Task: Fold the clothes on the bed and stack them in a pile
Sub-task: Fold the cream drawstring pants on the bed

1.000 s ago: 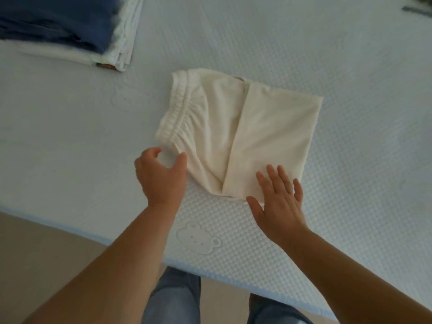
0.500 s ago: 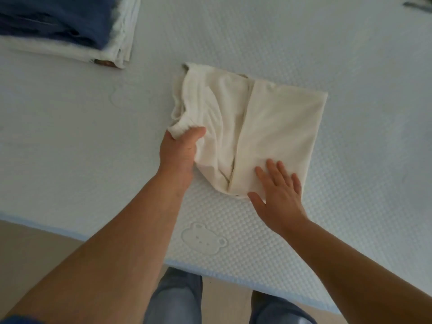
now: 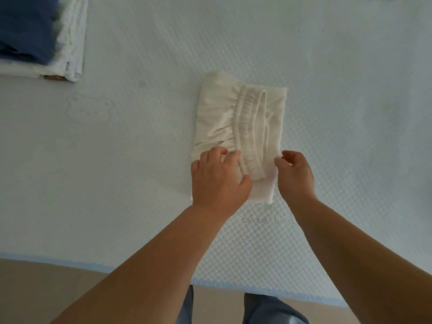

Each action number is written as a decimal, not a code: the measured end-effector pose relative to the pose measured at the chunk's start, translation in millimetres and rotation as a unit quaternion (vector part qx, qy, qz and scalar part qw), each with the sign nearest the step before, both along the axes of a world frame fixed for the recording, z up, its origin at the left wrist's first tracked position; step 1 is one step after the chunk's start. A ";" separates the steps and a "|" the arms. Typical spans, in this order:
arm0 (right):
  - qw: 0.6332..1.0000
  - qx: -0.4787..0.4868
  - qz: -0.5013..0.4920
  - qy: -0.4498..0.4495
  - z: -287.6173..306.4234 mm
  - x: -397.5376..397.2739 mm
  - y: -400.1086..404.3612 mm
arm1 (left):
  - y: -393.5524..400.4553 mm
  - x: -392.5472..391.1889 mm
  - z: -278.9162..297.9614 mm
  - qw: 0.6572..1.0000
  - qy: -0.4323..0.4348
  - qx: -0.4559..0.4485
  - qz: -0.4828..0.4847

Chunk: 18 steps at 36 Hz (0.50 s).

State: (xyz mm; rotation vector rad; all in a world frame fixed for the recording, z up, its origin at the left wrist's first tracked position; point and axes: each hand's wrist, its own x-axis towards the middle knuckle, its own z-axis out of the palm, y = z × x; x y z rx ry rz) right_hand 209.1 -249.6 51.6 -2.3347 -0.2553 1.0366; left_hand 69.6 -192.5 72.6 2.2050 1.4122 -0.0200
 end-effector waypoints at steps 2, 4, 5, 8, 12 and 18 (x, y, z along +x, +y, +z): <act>0.999 -0.006 0.004 0.037 -1.5 2.2 3.8 | 4.5 1.6 -0.1 0.999 -0.052 0.011 0.002; 0.997 -0.016 -0.011 0.078 -2.3 4.0 10.7 | 10.9 6.1 -1.2 0.996 -0.086 -0.036 -0.013; 0.995 -0.021 -0.022 0.100 -2.3 5.5 14.8 | 13.9 8.4 -2.9 0.992 -0.095 -0.083 -0.013; 0.985 -0.019 -0.023 0.172 -3.6 12.3 24.5 | 23.9 14.2 -10.9 0.974 -0.087 -0.208 0.010; 0.967 0.040 -0.011 0.250 1.7 17.3 33.9 | 35.7 18.4 -10.6 0.947 -0.125 -0.280 0.094; 0.971 0.100 0.127 0.178 42.2 -10.4 55.9 | 59.1 7.9 20.9 0.863 -0.201 -0.402 0.232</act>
